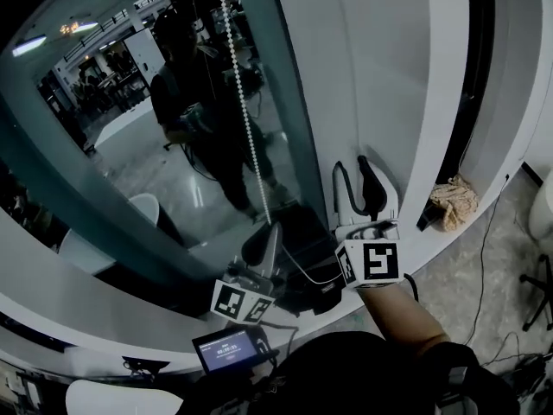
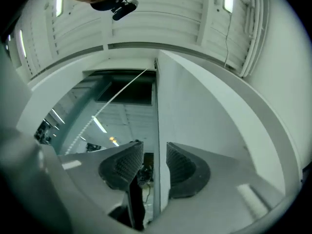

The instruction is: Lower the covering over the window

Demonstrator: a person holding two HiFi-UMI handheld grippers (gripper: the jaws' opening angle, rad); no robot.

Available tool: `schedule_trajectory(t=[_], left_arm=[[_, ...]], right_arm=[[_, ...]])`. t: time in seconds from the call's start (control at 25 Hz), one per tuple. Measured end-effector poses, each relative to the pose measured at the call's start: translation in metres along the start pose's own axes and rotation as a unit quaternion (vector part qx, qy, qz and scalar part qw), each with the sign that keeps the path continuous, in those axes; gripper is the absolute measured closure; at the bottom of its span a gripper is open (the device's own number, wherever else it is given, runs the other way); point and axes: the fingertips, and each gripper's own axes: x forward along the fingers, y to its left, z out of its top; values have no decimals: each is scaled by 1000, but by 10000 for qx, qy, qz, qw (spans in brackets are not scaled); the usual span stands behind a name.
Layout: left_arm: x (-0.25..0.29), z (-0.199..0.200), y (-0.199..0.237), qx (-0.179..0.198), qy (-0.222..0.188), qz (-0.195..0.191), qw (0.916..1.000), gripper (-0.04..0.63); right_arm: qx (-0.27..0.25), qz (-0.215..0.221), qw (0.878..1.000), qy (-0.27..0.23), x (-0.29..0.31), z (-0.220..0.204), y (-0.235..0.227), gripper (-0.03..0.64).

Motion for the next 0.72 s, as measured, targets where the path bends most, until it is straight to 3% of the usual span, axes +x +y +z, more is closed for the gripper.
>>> schedule_trajectory(t=[0.16,0.36,0.56,0.6,0.68,0.72], left_arm=[[-10,2,19,-1028,-112,-280,9942,580],[-16,0,24,-1425,-189,-611,9877,580],[-12,-1,30,-1799,-302,-842,9796,580],[-10,-2,31,-1829,-301,-877,9788,580],[-8,-4,35,-1869,-285,-906,9778,579],[-7,-6,37,-1878,-272,-898,9777,580]], right_arm=[[-237,-671,9971,-256,35,15,-9,463],[-70,-1034,9942,-279,64,17,-20,439],[198,-604,9977,-232,104,30,-15,450],[114,-456,9985,-280,109,39,-10,477],[-165,-80,9993,-333,114,52,3,609],[-377,106,9987,-336,114,56,10,609]])
